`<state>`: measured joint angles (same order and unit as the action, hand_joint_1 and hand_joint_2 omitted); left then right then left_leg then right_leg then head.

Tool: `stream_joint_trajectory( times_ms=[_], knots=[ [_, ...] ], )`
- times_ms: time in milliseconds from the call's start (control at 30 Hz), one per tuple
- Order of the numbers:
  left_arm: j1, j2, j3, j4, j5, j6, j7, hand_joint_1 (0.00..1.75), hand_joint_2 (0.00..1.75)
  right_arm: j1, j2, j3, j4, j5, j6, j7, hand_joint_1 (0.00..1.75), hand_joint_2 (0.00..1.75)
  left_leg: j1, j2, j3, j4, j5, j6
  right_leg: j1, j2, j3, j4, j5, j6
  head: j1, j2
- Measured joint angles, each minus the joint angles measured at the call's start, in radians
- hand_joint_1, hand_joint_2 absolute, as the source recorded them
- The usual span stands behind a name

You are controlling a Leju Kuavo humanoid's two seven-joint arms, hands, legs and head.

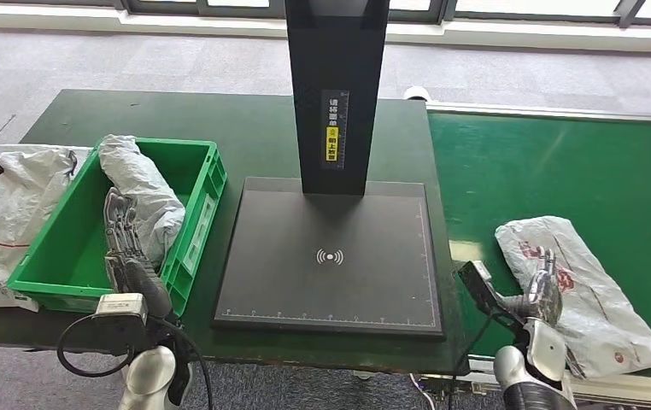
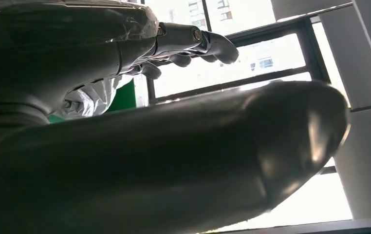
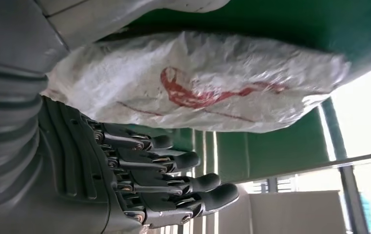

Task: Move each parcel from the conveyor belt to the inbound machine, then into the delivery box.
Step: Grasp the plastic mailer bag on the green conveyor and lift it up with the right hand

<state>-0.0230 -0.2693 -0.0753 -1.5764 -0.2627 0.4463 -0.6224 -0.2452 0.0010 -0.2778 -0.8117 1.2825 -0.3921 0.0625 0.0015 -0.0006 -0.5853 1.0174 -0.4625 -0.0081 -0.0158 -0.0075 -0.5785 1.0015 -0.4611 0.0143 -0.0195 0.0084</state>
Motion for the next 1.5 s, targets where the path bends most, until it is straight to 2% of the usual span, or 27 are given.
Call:
stream_joint_trajectory(
  times_ms=[167, 333, 500, 833, 967, 1067, 1200, 1300, 1433, 1500],
  knots=[
    [-0.002, 0.000, -0.001, 0.054, 0.046, -0.008, -0.021, 0.00, 0.00, -0.082, -0.117, -0.109, 0.157, 0.005, 0.030, 0.026, 0.00, 1.75, -0.002, -0.001, -0.001, 0.001, 0.001, 0.002, -0.002, -0.001, 0.000, 0.000, 0.002, 0.003, 0.000, 0.000],
    [-0.006, 0.000, -0.001, 0.092, 0.064, -0.008, -0.031, 0.00, 0.00, -0.107, -0.200, -0.186, 0.282, 0.018, 0.097, 0.102, 0.00, 1.75, -0.003, -0.001, -0.001, 0.001, 0.000, 0.003, -0.002, -0.001, 0.000, 0.000, 0.002, 0.003, 0.000, 0.000],
    [-0.009, -0.001, -0.001, 0.108, 0.062, -0.008, -0.030, 0.00, 0.00, -0.110, -0.265, -0.245, 0.353, 0.038, 0.104, 0.170, 0.00, 1.75, -0.003, -0.001, -0.002, 0.000, 0.000, 0.003, -0.002, 0.000, -0.001, 0.000, 0.002, 0.003, 0.000, 0.000],
    [-0.009, -0.004, -0.001, 0.129, 0.060, -0.008, -0.029, 0.00, 0.00, -0.140, -0.304, -0.277, 0.403, 0.067, 0.150, 0.214, 0.00, 1.75, -0.002, 0.000, -0.002, 0.000, 0.001, 0.003, -0.002, 0.001, -0.001, 0.000, 0.002, 0.003, 0.000, 0.000],
    [-0.014, -0.007, -0.001, 0.137, 0.046, -0.009, -0.016, 0.00, 0.00, -0.145, -0.301, -0.280, 0.425, 0.071, 0.251, 0.194, 0.00, 1.75, -0.002, 0.000, -0.002, 0.000, 0.001, 0.003, -0.002, 0.000, -0.001, 0.000, 0.002, 0.003, 0.000, 0.000],
    [-0.018, -0.010, -0.001, 0.142, 0.037, -0.007, -0.007, 0.00, 0.00, -0.151, -0.280, -0.280, 0.437, 0.099, 0.270, 0.187, 0.01, 1.75, -0.001, 0.001, -0.001, 0.000, 0.001, 0.003, -0.001, 0.001, 0.000, 0.000, 0.002, 0.003, 0.000, 0.000],
    [-0.016, -0.012, -0.001, 0.142, 0.025, 0.002, 0.007, 0.00, 0.00, -0.185, -0.232, -0.277, 0.446, 0.157, 0.252, 0.196, 0.52, 1.75, -0.001, 0.006, 0.000, 0.000, 0.000, 0.003, 0.000, 0.007, 0.000, 0.000, 0.003, 0.003, 0.000, 0.000],
    [-0.013, -0.012, -0.001, 0.141, 0.021, 0.006, 0.012, 0.00, 0.00, -0.202, -0.185, -0.271, 0.448, 0.171, 0.211, 0.165, 0.52, 1.75, -0.001, 0.007, 0.001, 0.000, 0.001, 0.003, 0.000, 0.007, 0.000, 0.000, 0.004, 0.002, 0.000, 0.000],
    [-0.009, -0.013, -0.001, 0.140, 0.021, 0.007, 0.013, 0.00, 0.00, -0.209, -0.148, -0.267, 0.449, 0.172, 0.192, 0.147, 1.75, 1.75, -0.001, 0.003, 0.000, 0.000, 0.003, 0.003, -0.001, 0.003, 0.000, 0.000, 0.004, 0.002, 0.000, 0.000],
    [-0.007, -0.013, -0.001, 0.139, 0.020, 0.009, 0.014, 0.00, 0.00, -0.211, -0.137, -0.267, 0.449, 0.168, 0.181, 0.131, 1.75, 1.75, -0.001, 0.003, -0.001, 0.000, 0.003, 0.003, -0.001, 0.002, 0.000, 0.001, 0.004, 0.002, 0.000, 0.000]
  ],
)
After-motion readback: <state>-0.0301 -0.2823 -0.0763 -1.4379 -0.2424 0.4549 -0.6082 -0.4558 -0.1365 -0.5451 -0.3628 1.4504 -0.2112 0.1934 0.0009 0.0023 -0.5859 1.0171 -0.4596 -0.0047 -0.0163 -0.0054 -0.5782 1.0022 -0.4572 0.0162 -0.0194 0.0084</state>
